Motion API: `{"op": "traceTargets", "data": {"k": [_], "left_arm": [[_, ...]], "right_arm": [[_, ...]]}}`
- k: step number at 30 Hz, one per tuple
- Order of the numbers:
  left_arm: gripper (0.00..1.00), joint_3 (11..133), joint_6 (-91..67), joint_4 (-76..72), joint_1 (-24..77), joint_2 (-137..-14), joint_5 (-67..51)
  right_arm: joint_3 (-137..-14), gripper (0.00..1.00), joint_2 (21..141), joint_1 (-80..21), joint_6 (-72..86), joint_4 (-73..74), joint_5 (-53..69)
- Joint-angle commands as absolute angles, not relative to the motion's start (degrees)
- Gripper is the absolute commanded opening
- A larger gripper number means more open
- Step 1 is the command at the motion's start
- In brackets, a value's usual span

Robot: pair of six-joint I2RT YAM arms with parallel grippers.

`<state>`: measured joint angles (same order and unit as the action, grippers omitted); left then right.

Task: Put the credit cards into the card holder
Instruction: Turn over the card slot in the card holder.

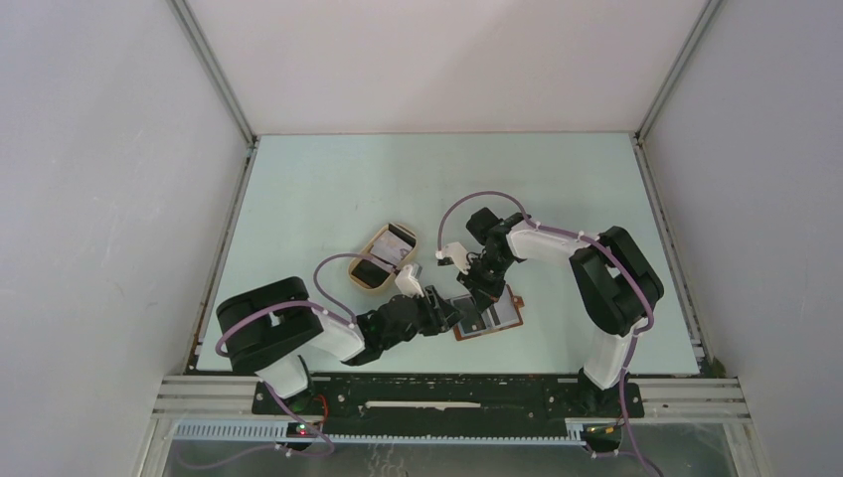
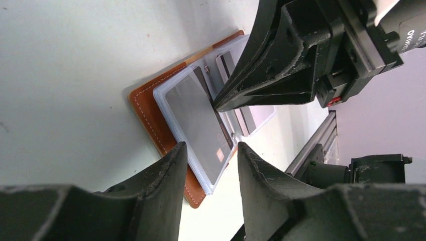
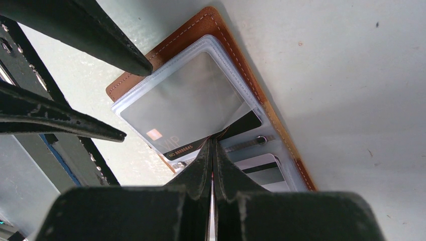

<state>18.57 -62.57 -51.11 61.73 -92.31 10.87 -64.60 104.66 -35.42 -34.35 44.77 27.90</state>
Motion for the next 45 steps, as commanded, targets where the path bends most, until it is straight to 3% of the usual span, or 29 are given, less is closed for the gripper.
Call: {"op": "traceTargets", "data": {"k": [1, 22, 45], "left_arm": [[0.46, 19.6, -62.7, -50.6, 61.5, -91.3, 12.1], [0.45, 20.7, -62.6, -51.4, 61.5, -92.4, 10.9], [0.34, 20.8, -62.7, -53.0, 61.5, -93.1, 10.3]], "right_arm": [[-65.7, 0.04, 105.6, -35.8, -34.5, 45.6, 25.8], [-65.7, 0.04, 105.5, -35.8, -34.5, 45.7, 25.8], [-65.7, 0.04, 105.5, -35.8, -34.5, 45.7, 25.8]]}}
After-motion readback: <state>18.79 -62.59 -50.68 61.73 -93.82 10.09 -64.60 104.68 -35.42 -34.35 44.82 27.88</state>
